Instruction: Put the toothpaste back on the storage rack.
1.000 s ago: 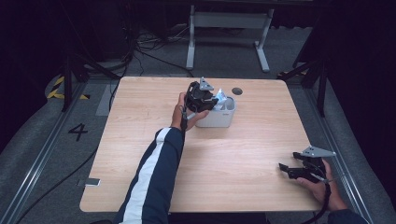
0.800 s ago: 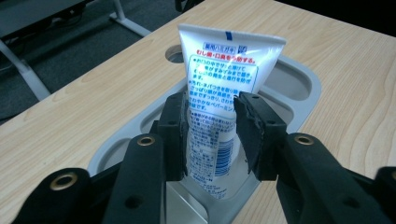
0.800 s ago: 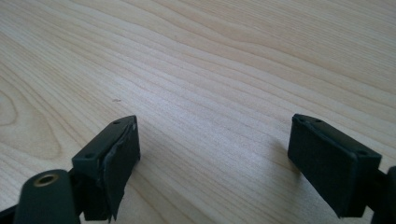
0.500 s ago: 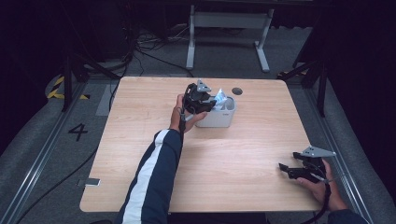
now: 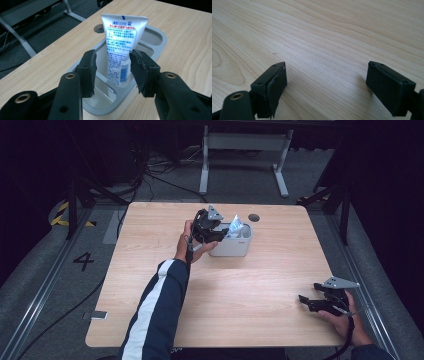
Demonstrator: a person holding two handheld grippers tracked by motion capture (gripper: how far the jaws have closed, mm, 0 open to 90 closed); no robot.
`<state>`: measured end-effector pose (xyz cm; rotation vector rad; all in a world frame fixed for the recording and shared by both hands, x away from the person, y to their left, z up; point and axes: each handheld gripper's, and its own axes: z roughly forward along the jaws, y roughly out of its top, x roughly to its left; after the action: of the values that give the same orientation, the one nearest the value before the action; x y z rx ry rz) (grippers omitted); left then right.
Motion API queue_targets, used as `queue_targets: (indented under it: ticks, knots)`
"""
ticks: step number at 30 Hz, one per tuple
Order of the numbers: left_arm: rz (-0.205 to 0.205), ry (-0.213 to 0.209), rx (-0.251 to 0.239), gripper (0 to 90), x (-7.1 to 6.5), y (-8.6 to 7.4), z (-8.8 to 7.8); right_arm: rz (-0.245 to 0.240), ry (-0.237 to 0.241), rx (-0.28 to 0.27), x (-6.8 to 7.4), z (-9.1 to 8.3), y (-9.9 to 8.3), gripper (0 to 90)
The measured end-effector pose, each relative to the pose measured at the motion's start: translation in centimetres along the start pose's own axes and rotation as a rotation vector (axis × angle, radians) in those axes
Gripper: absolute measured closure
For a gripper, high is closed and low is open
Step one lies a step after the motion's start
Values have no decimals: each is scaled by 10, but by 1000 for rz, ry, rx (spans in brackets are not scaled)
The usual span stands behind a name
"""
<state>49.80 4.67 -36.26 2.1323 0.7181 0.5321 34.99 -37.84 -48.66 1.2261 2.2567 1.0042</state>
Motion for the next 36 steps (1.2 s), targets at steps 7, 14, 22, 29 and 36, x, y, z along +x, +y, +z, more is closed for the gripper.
queue_targets:
  ticks: [7,14,22,29,36]
  knots:
    - [41,4,32,521,-3,-4,-11,0,0,0,0,0,0,172]
    - [66,16,51,506,-4,-12,-21,0,-1,0,0,0,0,173]
    - [97,23,74,495,-3,-24,-35,0,-1,0,0,0,0,173]
    - [108,32,92,479,-4,-33,-42,0,-1,0,0,0,0,173]
    - [127,50,123,454,-6,-43,-45,0,-1,3,0,-1,-1,172]
